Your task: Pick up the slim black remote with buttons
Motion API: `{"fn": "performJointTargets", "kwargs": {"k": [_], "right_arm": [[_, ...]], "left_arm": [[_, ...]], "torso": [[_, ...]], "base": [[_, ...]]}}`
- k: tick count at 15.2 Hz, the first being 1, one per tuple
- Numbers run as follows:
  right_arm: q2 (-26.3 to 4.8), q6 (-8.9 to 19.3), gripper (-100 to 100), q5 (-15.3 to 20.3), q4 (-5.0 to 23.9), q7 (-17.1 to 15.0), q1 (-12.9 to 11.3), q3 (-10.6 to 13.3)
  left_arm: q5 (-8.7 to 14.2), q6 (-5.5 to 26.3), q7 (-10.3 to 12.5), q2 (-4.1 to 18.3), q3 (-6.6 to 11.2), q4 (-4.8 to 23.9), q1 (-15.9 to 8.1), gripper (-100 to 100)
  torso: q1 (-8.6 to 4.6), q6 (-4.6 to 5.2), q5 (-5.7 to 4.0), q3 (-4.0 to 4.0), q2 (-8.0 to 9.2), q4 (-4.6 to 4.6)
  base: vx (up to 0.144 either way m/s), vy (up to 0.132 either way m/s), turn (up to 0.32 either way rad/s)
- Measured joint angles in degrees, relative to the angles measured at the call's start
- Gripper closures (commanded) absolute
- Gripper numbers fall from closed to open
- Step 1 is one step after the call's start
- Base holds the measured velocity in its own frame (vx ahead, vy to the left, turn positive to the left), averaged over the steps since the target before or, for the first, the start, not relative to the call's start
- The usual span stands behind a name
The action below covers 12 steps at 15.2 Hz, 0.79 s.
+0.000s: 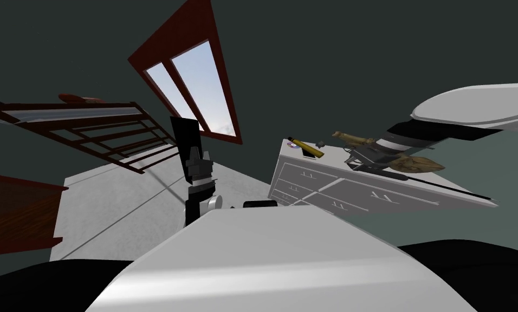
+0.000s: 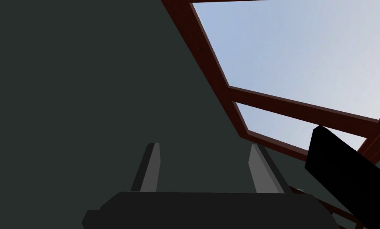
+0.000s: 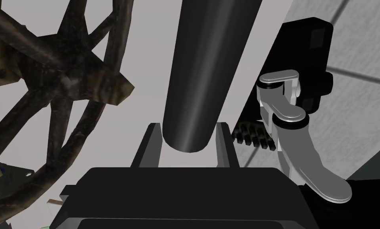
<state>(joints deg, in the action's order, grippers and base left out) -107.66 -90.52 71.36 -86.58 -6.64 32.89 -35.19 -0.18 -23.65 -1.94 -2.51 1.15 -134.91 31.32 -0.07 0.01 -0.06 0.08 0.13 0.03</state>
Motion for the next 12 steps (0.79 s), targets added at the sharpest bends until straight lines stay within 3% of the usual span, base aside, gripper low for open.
{"fn": "performJointTargets", "kwargs": {"k": [3, 12], "right_arm": [[-0.8, -0.1, 100, -0.8, 1.6, 1.2, 0.4, 0.3], [-6.1, 0.1, 100, -5.7, 12.1, 9.6, 2.7, 2.5]], "left_arm": [[0.0, 0.0, 0.0, 0.0, 0.0, 0.0, 0.0, 0], [0.0, 0.0, 0.0, 0.0, 0.0, 0.0, 0.0, 0]], "torso": [[0.12, 0.0, 0.04, -0.02, -0.03, -0.01], [0.21, 0.01, 0.11, -0.02, -0.05, 0.01]], "base": [[0.002, 0.04, 0.004], [0.001, 0.05, 0.003]]}}
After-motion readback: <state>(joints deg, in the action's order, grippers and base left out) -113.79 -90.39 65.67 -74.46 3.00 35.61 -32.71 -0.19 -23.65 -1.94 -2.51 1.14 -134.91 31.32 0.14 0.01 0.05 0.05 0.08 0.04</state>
